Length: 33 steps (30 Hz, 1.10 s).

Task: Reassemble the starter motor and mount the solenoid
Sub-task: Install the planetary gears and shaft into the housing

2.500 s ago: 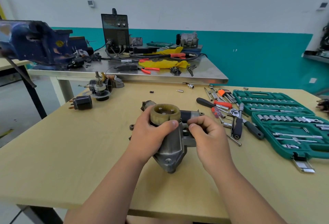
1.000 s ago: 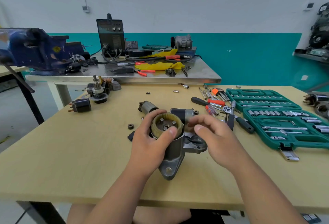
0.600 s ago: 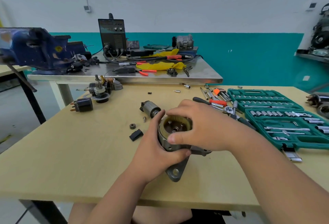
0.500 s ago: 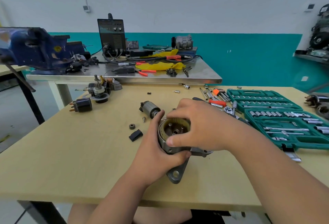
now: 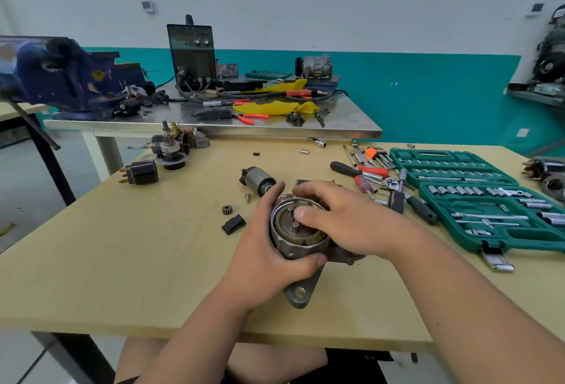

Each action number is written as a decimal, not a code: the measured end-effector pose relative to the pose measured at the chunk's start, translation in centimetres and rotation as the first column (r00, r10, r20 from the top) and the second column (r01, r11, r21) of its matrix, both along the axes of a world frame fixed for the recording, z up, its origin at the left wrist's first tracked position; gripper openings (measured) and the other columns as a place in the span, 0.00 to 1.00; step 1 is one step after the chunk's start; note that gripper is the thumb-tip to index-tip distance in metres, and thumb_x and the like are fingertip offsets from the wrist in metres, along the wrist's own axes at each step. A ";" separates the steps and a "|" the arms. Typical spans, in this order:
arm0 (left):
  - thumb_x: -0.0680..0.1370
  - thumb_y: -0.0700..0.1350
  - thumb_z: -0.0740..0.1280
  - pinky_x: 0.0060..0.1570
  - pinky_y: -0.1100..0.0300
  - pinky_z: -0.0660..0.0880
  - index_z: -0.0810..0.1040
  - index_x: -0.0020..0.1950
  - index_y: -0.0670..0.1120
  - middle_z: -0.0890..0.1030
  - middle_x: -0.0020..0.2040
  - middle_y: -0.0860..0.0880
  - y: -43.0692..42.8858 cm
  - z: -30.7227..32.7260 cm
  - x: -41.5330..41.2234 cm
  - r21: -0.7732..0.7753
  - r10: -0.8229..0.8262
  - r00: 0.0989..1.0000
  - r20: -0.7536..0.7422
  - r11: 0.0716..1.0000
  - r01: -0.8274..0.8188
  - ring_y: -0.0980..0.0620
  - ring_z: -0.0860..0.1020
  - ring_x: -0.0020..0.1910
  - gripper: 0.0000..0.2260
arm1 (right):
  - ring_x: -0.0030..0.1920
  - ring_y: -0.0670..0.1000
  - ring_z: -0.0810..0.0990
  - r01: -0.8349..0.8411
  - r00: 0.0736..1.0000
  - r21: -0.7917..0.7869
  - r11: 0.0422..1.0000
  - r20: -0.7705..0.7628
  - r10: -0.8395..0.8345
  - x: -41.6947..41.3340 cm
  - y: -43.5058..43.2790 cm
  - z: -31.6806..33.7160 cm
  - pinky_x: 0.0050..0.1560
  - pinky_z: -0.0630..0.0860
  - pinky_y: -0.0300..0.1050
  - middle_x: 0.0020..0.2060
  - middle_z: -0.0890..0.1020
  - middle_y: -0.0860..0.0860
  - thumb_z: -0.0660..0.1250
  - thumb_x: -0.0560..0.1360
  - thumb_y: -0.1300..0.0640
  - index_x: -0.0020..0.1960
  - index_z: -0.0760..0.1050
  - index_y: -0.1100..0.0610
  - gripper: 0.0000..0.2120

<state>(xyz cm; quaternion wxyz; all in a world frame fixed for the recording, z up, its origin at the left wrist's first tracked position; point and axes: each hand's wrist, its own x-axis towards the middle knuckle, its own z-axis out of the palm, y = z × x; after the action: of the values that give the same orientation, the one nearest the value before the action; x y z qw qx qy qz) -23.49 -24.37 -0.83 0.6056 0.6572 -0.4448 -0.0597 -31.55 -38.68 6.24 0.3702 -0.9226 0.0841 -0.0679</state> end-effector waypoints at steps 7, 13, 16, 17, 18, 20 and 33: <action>0.58 0.54 0.77 0.56 0.70 0.72 0.63 0.69 0.63 0.77 0.59 0.65 -0.3 -0.2 0.2 -0.052 0.042 0.999 -0.026 0.998 -0.043 0.63 0.77 0.59 0.42 | 0.48 0.34 0.76 0.007 1.000 -0.048 0.999 -0.016 -0.008 1.0 0.0 0.0 0.47 0.75 0.37 0.48 0.77 0.33 0.62 0.75 0.43 0.62 0.70 0.35 0.16; 0.59 0.53 0.77 0.55 0.74 0.69 0.67 0.67 0.59 0.77 0.58 0.67 0.1 -0.4 0.5 -0.087 0.091 0.995 0.037 0.992 -0.088 0.64 0.76 0.59 0.38 | 0.46 0.39 0.80 0.253 0.961 0.148 0.956 0.074 -0.266 -1.0 -2.9 -1.3 0.41 0.76 0.38 0.48 0.81 0.38 0.60 0.78 0.43 0.56 0.73 0.41 0.08; 0.59 0.53 0.77 0.56 0.74 0.69 0.67 0.67 0.59 0.76 0.58 0.67 -0.1 -0.5 0.6 -0.089 0.104 0.992 0.077 0.991 -0.097 0.64 0.76 0.60 0.38 | 0.34 0.51 0.82 0.226 0.968 0.454 0.862 -0.201 -0.148 -2.3 -3.8 -3.2 0.33 0.78 0.45 0.40 0.85 0.51 0.58 0.81 0.48 0.54 0.76 0.53 0.12; 0.59 0.53 0.77 0.56 0.73 0.70 0.66 0.67 0.59 0.76 0.58 0.67 -0.2 -0.5 0.6 -0.084 0.099 0.992 0.083 0.992 -0.092 0.63 0.76 0.60 0.38 | 0.32 0.54 0.80 0.179 0.972 0.537 0.824 -0.224 -0.065 -2.4 -3.8 -3.5 0.31 0.77 0.45 0.40 0.84 0.55 0.58 0.81 0.51 0.54 0.75 0.57 0.12; 0.60 0.53 0.77 0.57 0.72 0.70 0.66 0.68 0.58 0.77 0.58 0.66 -0.3 -0.5 0.6 -0.083 0.095 0.992 0.086 0.993 -0.087 0.62 0.76 0.60 0.38 | 0.32 0.55 0.79 0.138 0.975 0.552 0.823 -0.224 -0.013 -2.5 -3.8 -3.7 0.31 0.76 0.45 0.39 0.84 0.57 0.59 0.81 0.54 0.53 0.74 0.59 0.10; 0.60 0.53 0.77 0.57 0.72 0.70 0.66 0.68 0.58 0.77 0.58 0.65 -0.3 -0.6 0.7 -0.091 0.093 0.991 0.094 0.992 -0.085 0.62 0.76 0.60 0.38 | 0.31 0.54 0.79 0.119 0.977 0.516 0.848 -0.212 -0.008 -2.1 -3.9 -3.6 0.30 0.76 0.44 0.36 0.83 0.57 0.58 0.80 0.59 0.50 0.74 0.60 0.07; 0.60 0.52 0.78 0.56 0.73 0.69 0.65 0.67 0.61 0.76 0.60 0.65 -0.1 -1.5 0.7 -0.104 0.110 0.975 0.194 0.990 -0.091 0.61 0.76 0.61 0.38 | 0.32 0.50 0.81 0.125 0.978 0.378 0.917 -0.202 -0.050 -2.1 -3.3 -3.5 0.34 0.76 0.42 0.35 0.84 0.53 0.60 0.78 0.62 0.45 0.78 0.55 0.09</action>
<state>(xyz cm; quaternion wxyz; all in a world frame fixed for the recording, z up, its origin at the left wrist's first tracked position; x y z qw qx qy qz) -22.82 -24.47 -2.34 0.5905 0.6522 -0.4717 0.0581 -33.64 -41.97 2.77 0.5326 -0.8285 0.1717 0.0211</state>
